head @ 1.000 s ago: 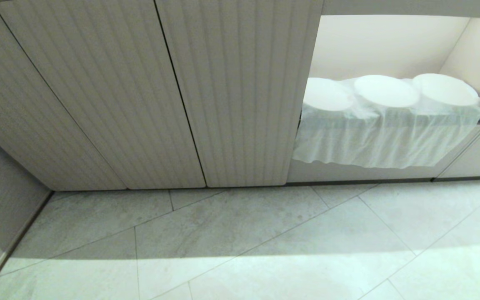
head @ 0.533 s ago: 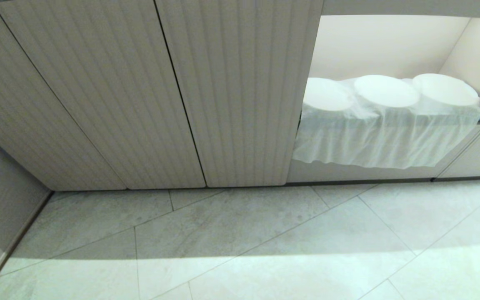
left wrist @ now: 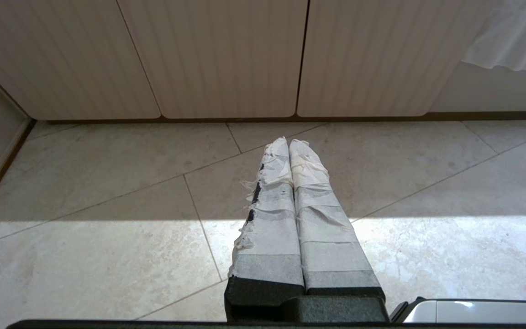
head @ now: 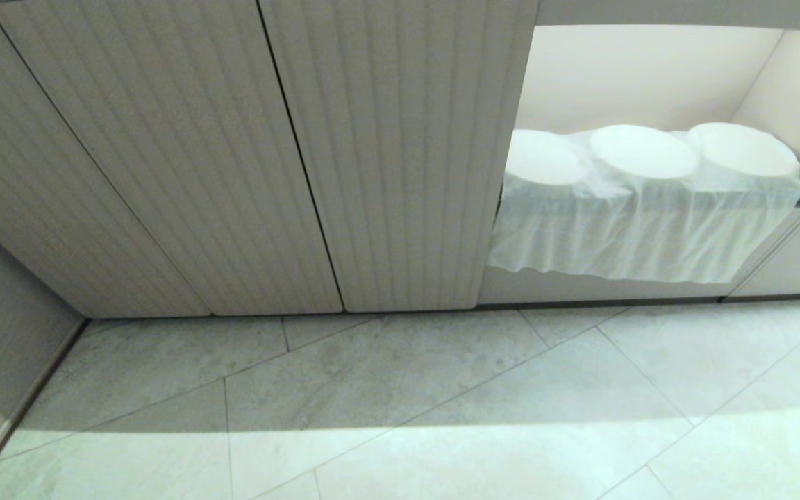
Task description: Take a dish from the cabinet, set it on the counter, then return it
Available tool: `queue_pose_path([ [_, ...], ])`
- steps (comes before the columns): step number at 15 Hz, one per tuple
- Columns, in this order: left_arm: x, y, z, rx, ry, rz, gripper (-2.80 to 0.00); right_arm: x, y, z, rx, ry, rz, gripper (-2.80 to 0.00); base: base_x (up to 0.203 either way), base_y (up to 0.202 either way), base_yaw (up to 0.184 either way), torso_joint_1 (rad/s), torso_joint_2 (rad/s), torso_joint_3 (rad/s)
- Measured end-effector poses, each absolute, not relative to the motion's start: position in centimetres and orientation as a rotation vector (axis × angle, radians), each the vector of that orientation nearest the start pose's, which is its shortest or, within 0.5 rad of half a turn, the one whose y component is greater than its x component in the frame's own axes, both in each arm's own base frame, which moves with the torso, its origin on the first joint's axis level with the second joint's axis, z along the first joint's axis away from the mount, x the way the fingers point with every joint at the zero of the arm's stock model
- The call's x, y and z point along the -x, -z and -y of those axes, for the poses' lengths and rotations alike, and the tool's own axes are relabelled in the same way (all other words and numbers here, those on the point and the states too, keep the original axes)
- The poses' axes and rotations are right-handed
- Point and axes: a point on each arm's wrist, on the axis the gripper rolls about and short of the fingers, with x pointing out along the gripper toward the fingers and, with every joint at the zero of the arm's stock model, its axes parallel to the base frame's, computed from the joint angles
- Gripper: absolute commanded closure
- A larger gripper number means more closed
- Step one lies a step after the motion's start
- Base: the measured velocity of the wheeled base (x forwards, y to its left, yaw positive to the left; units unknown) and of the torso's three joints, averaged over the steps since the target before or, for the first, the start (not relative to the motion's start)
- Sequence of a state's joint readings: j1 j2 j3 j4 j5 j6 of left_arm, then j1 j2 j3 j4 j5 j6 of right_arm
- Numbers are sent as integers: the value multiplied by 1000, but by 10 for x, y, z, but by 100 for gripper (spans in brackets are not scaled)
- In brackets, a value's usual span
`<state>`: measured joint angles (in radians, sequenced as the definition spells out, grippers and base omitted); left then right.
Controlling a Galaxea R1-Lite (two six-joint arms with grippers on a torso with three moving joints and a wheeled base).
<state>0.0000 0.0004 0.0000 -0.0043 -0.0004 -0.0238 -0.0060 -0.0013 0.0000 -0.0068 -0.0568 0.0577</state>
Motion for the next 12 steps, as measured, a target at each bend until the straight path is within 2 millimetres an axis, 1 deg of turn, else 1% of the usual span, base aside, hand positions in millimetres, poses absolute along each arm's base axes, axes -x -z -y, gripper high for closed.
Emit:
queue_pose_path([
  [12,23,-76,0,24,0,4,0,23,-76,1,-64,61,11,0,0,0,0,0,0,0],
])
